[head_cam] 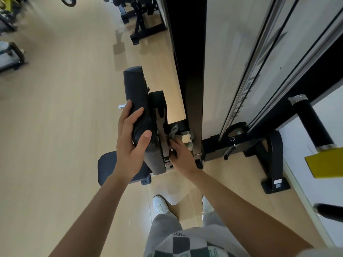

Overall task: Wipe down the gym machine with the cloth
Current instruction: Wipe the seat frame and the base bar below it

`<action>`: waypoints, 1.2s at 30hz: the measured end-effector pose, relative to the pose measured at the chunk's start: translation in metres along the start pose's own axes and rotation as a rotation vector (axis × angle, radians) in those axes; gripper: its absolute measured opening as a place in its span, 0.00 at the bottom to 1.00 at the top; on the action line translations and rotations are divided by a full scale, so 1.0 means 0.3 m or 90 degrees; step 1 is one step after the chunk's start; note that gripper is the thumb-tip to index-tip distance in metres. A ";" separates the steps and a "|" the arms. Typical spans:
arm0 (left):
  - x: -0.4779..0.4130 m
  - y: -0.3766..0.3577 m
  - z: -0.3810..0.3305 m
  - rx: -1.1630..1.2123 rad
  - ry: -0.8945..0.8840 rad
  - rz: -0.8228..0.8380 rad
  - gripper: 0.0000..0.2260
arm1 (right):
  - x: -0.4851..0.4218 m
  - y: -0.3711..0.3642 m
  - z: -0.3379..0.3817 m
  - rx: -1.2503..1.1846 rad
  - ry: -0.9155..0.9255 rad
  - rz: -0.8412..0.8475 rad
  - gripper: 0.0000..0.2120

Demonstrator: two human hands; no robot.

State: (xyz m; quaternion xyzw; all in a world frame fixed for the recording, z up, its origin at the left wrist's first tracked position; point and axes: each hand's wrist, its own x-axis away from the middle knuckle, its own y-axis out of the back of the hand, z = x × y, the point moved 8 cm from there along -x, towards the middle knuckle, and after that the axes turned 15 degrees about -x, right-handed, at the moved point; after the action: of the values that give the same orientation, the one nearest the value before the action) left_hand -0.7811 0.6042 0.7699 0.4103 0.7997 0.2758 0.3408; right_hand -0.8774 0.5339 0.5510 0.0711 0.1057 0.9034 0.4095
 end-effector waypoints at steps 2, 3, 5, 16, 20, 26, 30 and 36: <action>0.000 -0.001 0.000 -0.001 -0.001 -0.002 0.24 | 0.051 -0.026 -0.045 -0.077 -0.064 0.017 0.23; 0.000 -0.001 0.001 -0.001 -0.002 -0.004 0.24 | 0.074 -0.021 -0.070 -0.151 -0.126 0.006 0.21; -0.001 -0.002 0.003 -0.002 -0.002 -0.005 0.24 | 0.109 -0.012 -0.134 -0.382 -0.313 -0.036 0.18; 0.000 -0.007 0.007 -0.019 -0.008 -0.006 0.23 | -0.006 -0.069 -0.220 -0.871 -0.586 -0.082 0.33; 0.002 -0.011 0.002 -0.009 0.000 -0.016 0.23 | 0.020 0.027 -0.019 -0.969 -0.506 -0.145 0.13; 0.054 -0.015 -0.002 0.042 0.066 -0.081 0.22 | 0.076 0.117 -0.025 -0.832 -0.440 -0.071 0.22; 0.144 -0.025 -0.027 0.037 0.107 -0.168 0.20 | 0.155 0.221 -0.051 -0.632 -0.367 -0.134 0.21; 0.400 -0.121 -0.032 0.034 0.184 -0.249 0.13 | 0.263 0.352 0.042 -0.332 -0.188 -0.178 0.19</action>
State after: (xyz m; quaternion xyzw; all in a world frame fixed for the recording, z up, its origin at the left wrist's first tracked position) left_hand -0.8570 0.6854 0.7115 0.2128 0.9113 0.2393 0.2590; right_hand -1.0031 0.5273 0.5929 0.0794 -0.1807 0.8150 0.5448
